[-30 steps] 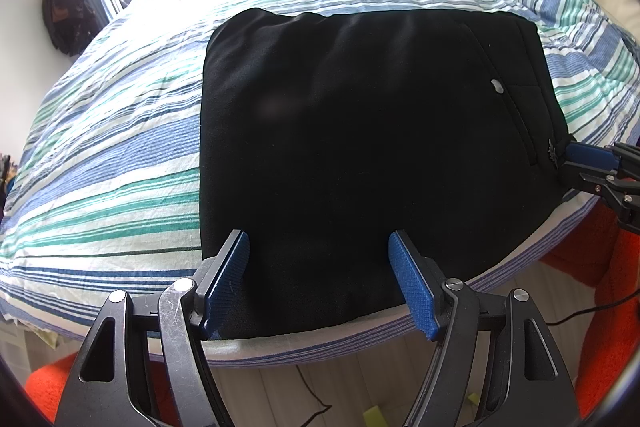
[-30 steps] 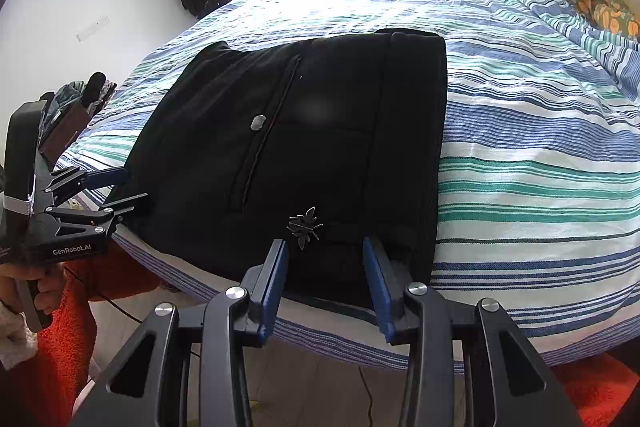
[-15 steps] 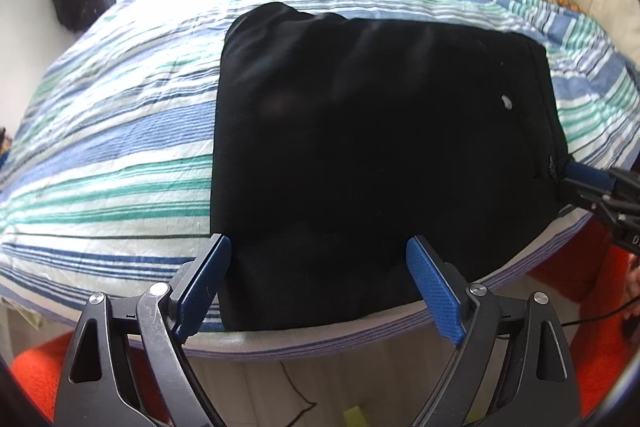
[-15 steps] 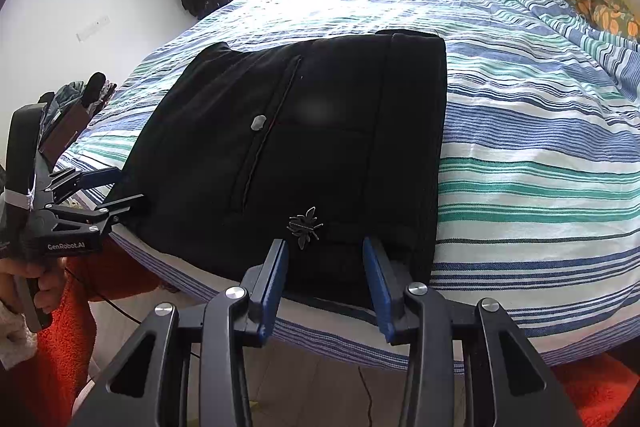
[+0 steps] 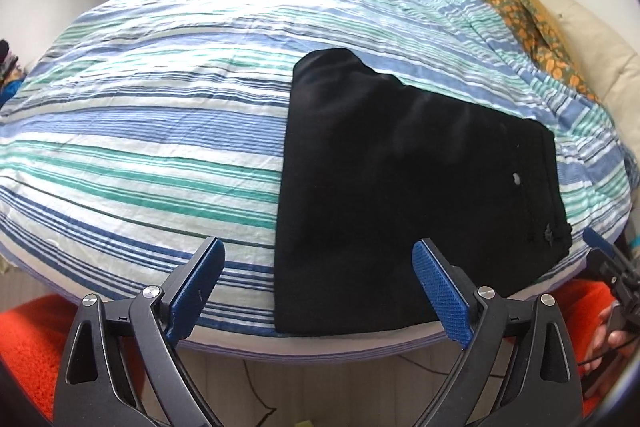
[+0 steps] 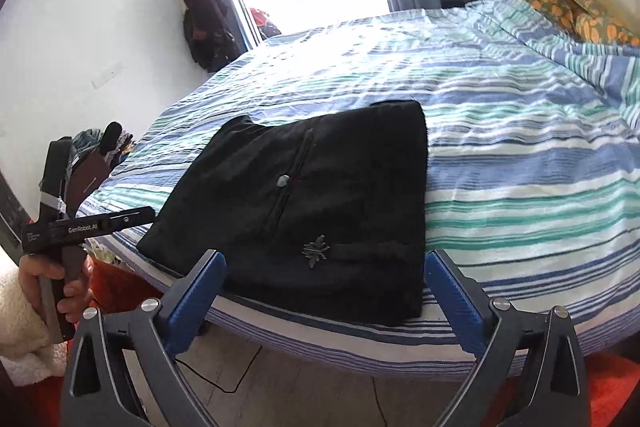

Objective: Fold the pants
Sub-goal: 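Move the right gripper to the edge of the folded pants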

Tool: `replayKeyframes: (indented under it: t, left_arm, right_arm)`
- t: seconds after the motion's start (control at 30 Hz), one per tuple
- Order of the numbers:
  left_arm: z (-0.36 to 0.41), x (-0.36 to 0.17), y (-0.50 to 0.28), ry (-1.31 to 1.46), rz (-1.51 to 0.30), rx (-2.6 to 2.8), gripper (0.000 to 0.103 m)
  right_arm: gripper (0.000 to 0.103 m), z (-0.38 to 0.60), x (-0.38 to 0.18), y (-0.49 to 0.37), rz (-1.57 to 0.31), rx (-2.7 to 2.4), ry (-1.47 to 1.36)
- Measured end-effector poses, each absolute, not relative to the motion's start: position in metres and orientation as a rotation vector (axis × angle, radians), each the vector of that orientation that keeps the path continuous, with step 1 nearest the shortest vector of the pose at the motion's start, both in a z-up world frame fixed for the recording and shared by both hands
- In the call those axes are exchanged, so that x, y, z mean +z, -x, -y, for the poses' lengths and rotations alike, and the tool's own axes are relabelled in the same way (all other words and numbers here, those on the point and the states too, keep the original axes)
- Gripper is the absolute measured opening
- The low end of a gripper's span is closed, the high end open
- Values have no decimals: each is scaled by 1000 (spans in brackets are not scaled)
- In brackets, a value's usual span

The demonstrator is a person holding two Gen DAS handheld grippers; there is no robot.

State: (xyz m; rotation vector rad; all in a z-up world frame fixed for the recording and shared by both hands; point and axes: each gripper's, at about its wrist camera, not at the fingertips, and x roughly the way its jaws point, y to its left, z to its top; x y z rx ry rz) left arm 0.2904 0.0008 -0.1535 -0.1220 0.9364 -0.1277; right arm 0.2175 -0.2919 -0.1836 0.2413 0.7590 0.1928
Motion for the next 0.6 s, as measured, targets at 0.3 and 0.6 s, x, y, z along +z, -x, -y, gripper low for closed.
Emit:
replayKeyframes:
  t: [0.3, 0.6]
  left_arm:
    - [9, -156, -288, 43, -958, -108, 96]
    - [5, -159, -286, 27, -980, -88, 96]
  right_arm:
    - [99, 296, -188, -222, -791, 160, -255]
    - [99, 304, -195, -226, -816, 148, -306]
